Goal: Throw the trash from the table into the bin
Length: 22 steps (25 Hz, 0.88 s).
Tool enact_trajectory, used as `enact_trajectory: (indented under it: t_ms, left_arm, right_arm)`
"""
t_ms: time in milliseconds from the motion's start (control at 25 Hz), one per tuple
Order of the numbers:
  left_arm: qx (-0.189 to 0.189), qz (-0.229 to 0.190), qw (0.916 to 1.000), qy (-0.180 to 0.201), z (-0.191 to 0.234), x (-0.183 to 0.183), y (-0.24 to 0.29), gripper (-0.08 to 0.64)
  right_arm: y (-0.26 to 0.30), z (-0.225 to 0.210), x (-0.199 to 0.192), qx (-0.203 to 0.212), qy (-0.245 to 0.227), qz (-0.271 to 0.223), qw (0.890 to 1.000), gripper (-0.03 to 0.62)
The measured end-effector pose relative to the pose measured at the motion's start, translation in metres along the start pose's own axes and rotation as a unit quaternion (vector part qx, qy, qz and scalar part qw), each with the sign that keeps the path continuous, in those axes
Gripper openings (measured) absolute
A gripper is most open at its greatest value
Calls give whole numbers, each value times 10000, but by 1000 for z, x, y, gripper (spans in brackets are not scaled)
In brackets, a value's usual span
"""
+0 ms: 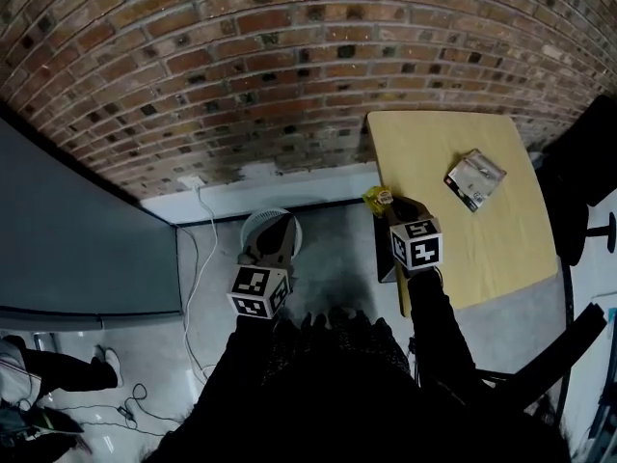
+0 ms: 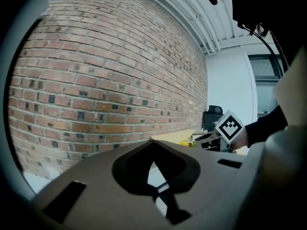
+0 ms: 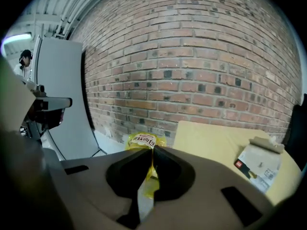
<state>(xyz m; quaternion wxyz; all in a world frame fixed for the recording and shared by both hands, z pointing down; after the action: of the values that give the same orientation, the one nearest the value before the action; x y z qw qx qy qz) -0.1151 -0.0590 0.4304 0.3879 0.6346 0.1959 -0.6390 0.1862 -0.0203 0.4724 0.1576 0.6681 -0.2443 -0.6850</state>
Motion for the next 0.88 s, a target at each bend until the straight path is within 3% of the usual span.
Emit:
enact_trajectory:
  t_ms: [600, 880]
  left_arm:
    - [738, 6, 9968, -312, 144, -15, -93, 6]
    - [718, 47, 9971, -249, 199, -27, -117, 6]
  right_arm:
    - [86, 162, 53, 723, -294, 70, 9969, 18]
    - [117, 231, 60, 894, -444, 181, 9948, 18]
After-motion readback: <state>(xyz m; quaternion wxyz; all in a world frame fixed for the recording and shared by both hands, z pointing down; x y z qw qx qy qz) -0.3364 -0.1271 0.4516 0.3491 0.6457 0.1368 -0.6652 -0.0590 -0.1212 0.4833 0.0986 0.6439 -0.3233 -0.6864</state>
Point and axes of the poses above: the fingertips, and each gripper's own axes: y forward along the fingers, z to its left, x out of its top, the point moved 10 cm from there along -y, backward along the fingers
